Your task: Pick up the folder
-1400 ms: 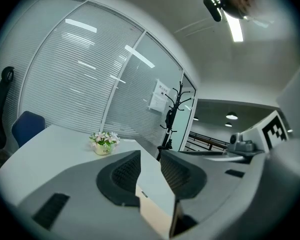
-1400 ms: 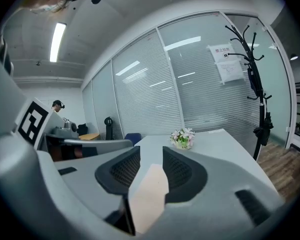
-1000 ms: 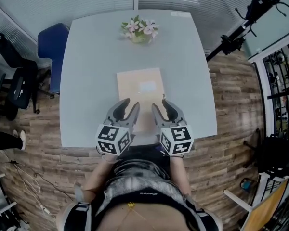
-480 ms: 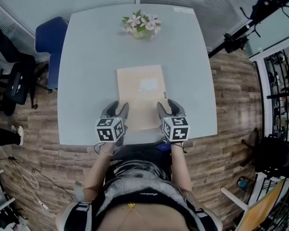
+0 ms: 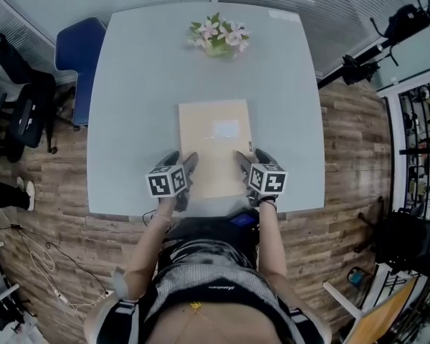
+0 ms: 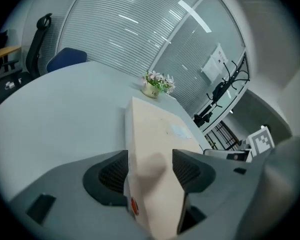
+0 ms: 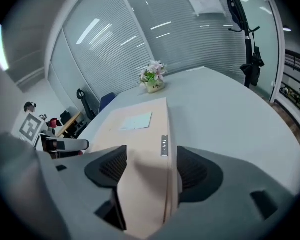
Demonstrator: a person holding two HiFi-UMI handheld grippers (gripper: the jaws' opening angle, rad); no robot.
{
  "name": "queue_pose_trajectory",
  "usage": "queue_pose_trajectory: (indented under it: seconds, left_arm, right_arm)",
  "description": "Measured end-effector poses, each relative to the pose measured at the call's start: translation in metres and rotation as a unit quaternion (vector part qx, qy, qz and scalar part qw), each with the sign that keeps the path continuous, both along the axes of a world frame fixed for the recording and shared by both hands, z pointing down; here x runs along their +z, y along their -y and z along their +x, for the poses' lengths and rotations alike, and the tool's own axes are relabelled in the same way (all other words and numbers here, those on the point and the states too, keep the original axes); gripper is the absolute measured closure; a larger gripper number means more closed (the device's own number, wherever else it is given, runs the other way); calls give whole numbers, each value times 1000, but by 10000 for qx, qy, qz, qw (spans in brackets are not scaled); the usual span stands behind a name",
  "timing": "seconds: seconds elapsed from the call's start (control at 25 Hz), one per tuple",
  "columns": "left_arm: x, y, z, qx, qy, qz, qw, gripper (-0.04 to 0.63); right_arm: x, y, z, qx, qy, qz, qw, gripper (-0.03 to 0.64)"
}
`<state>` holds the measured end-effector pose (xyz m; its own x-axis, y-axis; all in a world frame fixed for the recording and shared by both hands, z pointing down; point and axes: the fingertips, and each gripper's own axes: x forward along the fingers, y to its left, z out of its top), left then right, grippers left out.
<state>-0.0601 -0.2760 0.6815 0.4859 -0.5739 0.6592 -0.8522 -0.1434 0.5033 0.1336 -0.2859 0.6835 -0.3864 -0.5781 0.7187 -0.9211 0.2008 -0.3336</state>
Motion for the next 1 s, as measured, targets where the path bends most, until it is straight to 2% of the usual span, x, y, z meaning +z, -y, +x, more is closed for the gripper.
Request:
queue_pose_trajectory:
  seconds: [0.12, 0.32, 0.44, 0.72, 1.0]
  left_arm:
    - [10, 2, 2, -159, -272, -185, 9993, 347]
    - [20, 3, 2, -193, -391, -222, 9988, 347]
    - [21, 3, 1, -203, -380, -201, 9989, 347]
    - [12, 3, -2, -163, -72, -43, 9998, 353]
    - [-28, 11, -8, -219, -4, 446, 9988, 354]
  right_arm:
    - [13, 3, -1, -43, 180, -164, 9997, 303]
    - [23, 3, -3, 43, 728, -211, 9971, 302]
    - [23, 5, -4, 10, 626, -150, 9979, 305]
    - [13, 3, -8, -63, 517, -136, 9985, 327]
    - [-25, 8, -13, 15, 557, 326, 9979, 330]
